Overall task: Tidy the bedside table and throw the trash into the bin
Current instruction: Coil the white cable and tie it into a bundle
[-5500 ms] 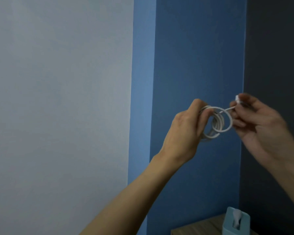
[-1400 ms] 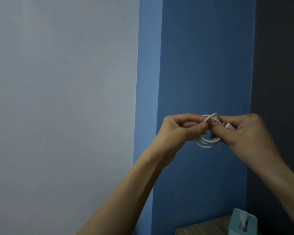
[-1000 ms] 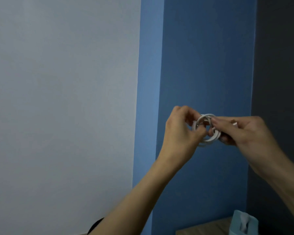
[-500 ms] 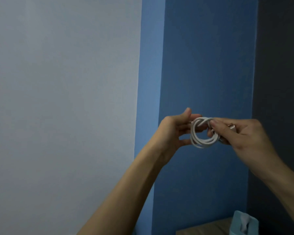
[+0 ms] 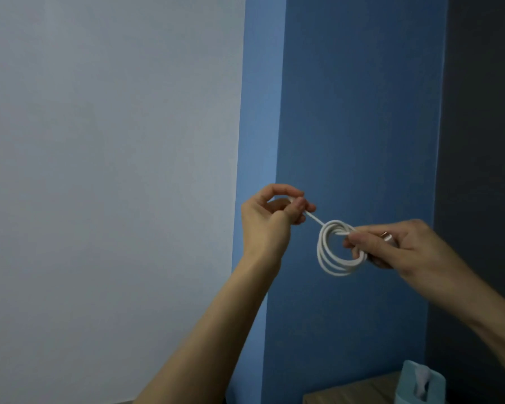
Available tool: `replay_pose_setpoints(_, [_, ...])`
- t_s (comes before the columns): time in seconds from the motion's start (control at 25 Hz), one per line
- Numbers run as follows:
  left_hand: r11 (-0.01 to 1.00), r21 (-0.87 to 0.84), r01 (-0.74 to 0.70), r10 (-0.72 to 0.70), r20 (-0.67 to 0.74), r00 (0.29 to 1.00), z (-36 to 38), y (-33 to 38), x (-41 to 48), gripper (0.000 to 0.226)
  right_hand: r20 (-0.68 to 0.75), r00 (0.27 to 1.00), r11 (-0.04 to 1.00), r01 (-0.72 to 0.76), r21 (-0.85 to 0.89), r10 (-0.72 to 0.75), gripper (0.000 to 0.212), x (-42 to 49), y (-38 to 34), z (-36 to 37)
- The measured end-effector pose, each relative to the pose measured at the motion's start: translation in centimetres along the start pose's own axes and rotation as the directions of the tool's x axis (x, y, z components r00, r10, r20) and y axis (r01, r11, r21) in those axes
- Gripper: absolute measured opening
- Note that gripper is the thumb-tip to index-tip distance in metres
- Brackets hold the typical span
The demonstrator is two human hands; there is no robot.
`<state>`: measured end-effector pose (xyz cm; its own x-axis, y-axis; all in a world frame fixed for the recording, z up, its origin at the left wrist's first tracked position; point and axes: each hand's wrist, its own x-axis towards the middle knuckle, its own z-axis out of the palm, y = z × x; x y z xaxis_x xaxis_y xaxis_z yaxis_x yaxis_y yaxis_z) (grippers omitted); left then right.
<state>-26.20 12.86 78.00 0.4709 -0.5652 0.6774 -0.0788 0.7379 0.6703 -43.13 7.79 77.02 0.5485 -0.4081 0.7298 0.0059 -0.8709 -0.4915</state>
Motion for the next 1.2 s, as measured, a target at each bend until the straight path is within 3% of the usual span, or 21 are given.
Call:
replay_pose_setpoints(0.08, [0.993,-0.114,0.029,-0.029,-0.005,1.0,0.1,-0.2,-0.3,0.017,-0.027,1.0,1.0,0.015,-0.021,-0.015,0.058,0.0,0.0,0.0])
replay_pose_setpoints(0.16, [0.966,-0.214,0.148,-0.137,0.064,0.988,0.4,-0.2,-0.9,0.014,-0.055,0.998,0.997,0.027,-0.077,-0.031,0.05,0.1,0.2,0.2])
replay_pose_setpoints(0.28, [0.974,-0.039,0.222,-0.206,0.247,0.947,0.2,0.0,-1.3,0.019,-0.051,0.996,0.981,0.056,-0.188,-0.067,0.048,0.2,0.5,0.5])
replay_pose_setpoints(0.4, [0.973,0.117,0.2,-0.231,0.408,0.883,-0.1,-0.2,-1.6,0.025,-0.066,0.997,0.987,0.04,-0.155,-0.051,0.024,0.3,0.5,0.9])
replay_pose_setpoints(0.52, [0.976,0.194,0.098,-0.164,0.36,0.918,-0.6,-0.7,-1.7,0.032,-0.069,0.996,0.992,0.04,-0.117,-0.049,0.015,0.5,0.4,1.4])
replay_pose_setpoints(0.68, [0.99,0.058,0.132,-0.143,0.309,0.94,-0.7,-0.9,-1.7,0.016,-0.116,0.993,1.0,-0.017,0.025,0.019,0.02,0.6,-0.1,1.5])
replay_pose_setpoints(1.0, [0.984,0.18,0.021,-0.086,0.364,0.928,0.0,-1.9,-1.6,0.02,-0.059,0.995,0.996,-0.077,-0.034,0.075,0.041,1.1,-0.2,1.6])
replay_pose_setpoints(1.12, [0.974,0.224,-0.032,-0.052,0.361,0.931,-0.2,-2.0,-1.4,0.017,-0.188,0.97,0.988,-0.144,0.05,0.151,0.045,1.1,0.0,1.4])
replay_pose_setpoints(1.2, [0.976,0.216,-0.026,-0.046,0.321,0.946,-0.3,-2.3,-1.4,0.015,-0.347,0.931,0.986,-0.149,-0.071,0.116,0.04,1.3,0.0,0.9])
